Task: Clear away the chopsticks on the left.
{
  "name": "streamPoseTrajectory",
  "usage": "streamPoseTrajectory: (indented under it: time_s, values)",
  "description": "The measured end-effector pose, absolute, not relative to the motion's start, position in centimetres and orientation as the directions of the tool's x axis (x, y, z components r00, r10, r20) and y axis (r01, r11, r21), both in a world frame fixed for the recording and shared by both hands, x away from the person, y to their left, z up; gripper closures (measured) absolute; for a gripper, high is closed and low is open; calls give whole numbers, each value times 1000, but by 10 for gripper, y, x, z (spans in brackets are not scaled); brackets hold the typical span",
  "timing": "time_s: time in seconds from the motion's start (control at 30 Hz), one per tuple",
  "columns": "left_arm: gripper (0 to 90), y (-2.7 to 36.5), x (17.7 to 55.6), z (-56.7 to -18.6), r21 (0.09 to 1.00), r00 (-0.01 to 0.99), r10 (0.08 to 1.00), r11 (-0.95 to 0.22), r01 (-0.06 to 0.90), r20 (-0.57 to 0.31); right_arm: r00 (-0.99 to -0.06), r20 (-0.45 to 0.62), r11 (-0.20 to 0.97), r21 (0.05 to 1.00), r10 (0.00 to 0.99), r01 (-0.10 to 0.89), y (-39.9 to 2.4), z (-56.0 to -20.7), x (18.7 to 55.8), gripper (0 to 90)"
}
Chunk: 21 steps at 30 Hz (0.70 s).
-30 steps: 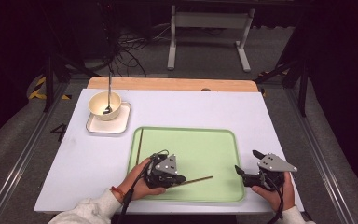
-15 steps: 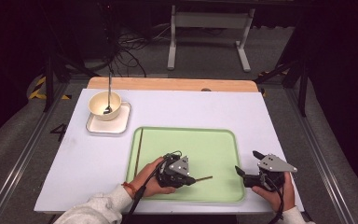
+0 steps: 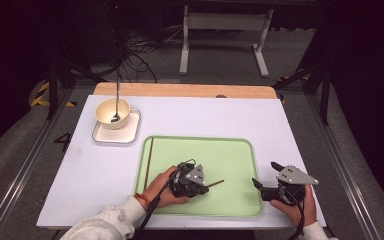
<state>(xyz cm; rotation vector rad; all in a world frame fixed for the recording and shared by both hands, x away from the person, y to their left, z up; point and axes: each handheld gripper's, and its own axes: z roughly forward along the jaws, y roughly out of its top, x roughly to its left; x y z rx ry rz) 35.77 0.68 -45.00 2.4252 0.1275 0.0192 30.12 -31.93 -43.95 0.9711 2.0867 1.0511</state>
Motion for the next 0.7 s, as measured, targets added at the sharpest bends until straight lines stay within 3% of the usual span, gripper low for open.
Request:
streamPoseTrajectory:
  time_s: [0.33,0.7]
  values:
    - [900,29,385,-451,664,965,259,-717,215,-33,-555,-187,424,842,811,335,-318,-440,302,154]
    - [899,54,401,-450,652,935,355,-704,282,-21,-561,-189,430,838,806,335,-317,-440,302,152]
